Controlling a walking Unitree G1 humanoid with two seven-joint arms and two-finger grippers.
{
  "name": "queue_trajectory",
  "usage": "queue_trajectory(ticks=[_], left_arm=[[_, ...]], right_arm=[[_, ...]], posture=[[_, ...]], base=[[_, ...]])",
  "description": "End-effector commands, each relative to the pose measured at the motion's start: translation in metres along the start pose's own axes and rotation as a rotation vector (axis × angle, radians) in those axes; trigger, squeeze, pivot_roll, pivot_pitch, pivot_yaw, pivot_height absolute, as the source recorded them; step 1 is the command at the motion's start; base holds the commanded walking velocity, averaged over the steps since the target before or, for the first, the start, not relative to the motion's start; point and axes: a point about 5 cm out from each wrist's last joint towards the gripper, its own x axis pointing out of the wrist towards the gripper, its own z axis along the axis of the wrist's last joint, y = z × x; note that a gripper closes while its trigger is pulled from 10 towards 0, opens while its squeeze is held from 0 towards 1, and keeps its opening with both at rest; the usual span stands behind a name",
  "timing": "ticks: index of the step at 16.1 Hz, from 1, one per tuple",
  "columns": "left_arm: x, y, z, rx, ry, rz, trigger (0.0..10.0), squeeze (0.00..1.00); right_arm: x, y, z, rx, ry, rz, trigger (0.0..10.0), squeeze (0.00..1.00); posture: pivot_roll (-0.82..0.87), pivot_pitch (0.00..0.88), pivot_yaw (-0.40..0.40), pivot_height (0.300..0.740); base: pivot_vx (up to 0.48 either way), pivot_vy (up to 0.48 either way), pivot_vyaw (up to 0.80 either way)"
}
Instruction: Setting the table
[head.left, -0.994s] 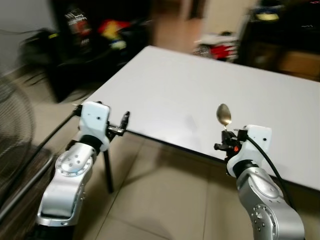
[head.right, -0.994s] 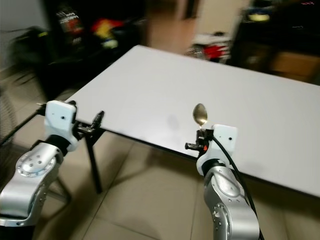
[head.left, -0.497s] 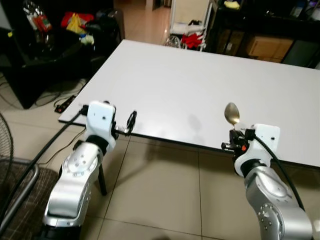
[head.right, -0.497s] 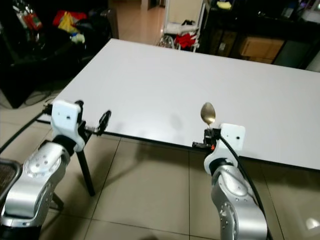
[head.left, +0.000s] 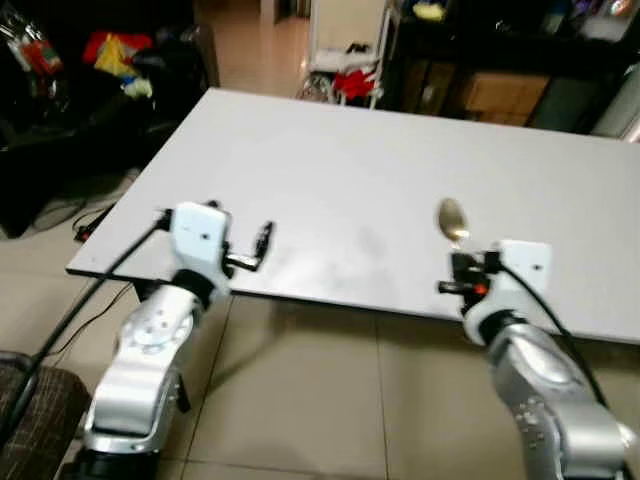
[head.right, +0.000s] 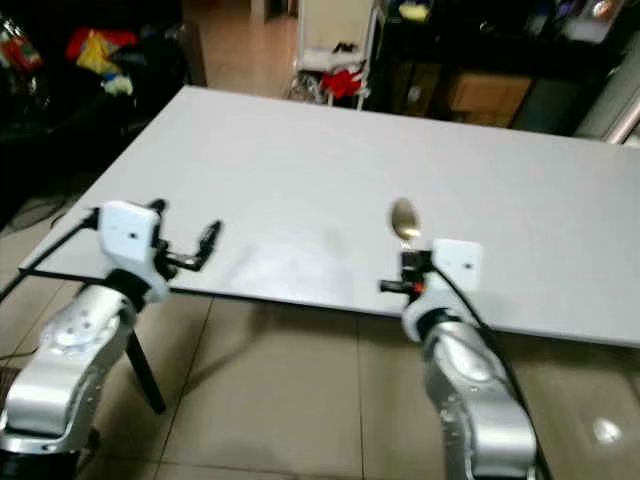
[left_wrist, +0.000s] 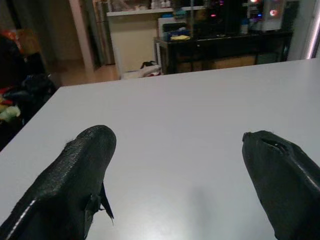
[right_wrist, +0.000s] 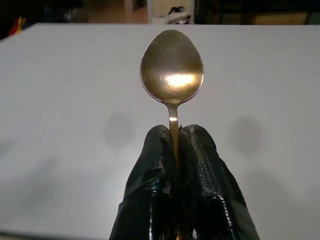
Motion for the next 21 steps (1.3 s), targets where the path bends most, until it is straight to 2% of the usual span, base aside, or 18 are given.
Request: queue_trajectory(ticks=[1, 6, 10, 11, 13, 17, 18, 19, 21], left_arm=[[-0.001, 0.006, 0.002, 0.01, -0.007, 0.013, 10.0, 0.0], [0.0, 0.006, 0.004, 0.012, -0.013, -0.015, 10.0, 0.0], [-0.007, 0.0, 0.001, 0.005, 0.012, -0.099, 10.0, 0.0], [-0.012, -0.004, -0.002, 0.005, 0.031, -0.167, 10.0, 0.0], [-0.017, -0.009, -0.005, -0.004, 0.053, -0.229, 10.0, 0.0], [-0.019, -0.013, -0.007, -0.01, 0.079, -0.275, 10.0, 0.0], [-0.02, -0.016, -0.008, -0.013, 0.094, -0.317, 10.0, 0.0], [-0.023, -0.023, -0.009, -0.029, 0.111, -0.406, 10.0, 0.0], [-0.027, -0.028, -0.009, -0.05, 0.121, -0.469, 10.0, 0.0]], right_arm=[[0.003, 0.008, 0.004, 0.007, -0.013, 0.032, 10.0, 0.0], [0.003, 0.012, 0.001, 0.01, 0.013, 0.045, 10.0, 0.0], [0.005, 0.01, -0.007, -0.035, 0.078, 0.02, 10.0, 0.0], [0.006, 0.008, -0.011, -0.04, 0.113, 0.0, 10.0, 0.0], [0.006, 0.001, -0.02, -0.059, 0.182, -0.066, 10.0, 0.0], [0.007, -0.007, -0.029, -0.067, 0.254, -0.107, 10.0, 0.0], [0.008, -0.01, -0.033, -0.064, 0.274, -0.121, 10.0, 0.0], [0.011, -0.016, -0.04, -0.051, 0.297, -0.151, 10.0, 0.0], [0.013, -0.022, -0.043, -0.031, 0.301, -0.175, 10.0, 0.0]], posture=[[0.04, 0.0, -0.055, 0.74], [0.04, 0.0, -0.052, 0.74], [0.04, 0.0, -0.057, 0.74], [0.04, 0.0, -0.061, 0.74], [0.05, 0.0, -0.061, 0.74], [0.04, 0.0, -0.062, 0.74], [0.04, 0.0, -0.062, 0.74], [0.04, 0.0, -0.062, 0.74], [0.04, 0.0, -0.061, 0.74]], base=[[0.416, 0.0, 0.0], [0.403, 0.0, -0.32], [0.0, 0.0, 0.0], [0.0, 0.0, 0.0], [0.0, 0.0, 0.0], [0.0, 0.0, 0.0], [0.0, 0.0, 0.0], [0.0, 0.0, 0.0], [0.0, 0.0, 0.0]])
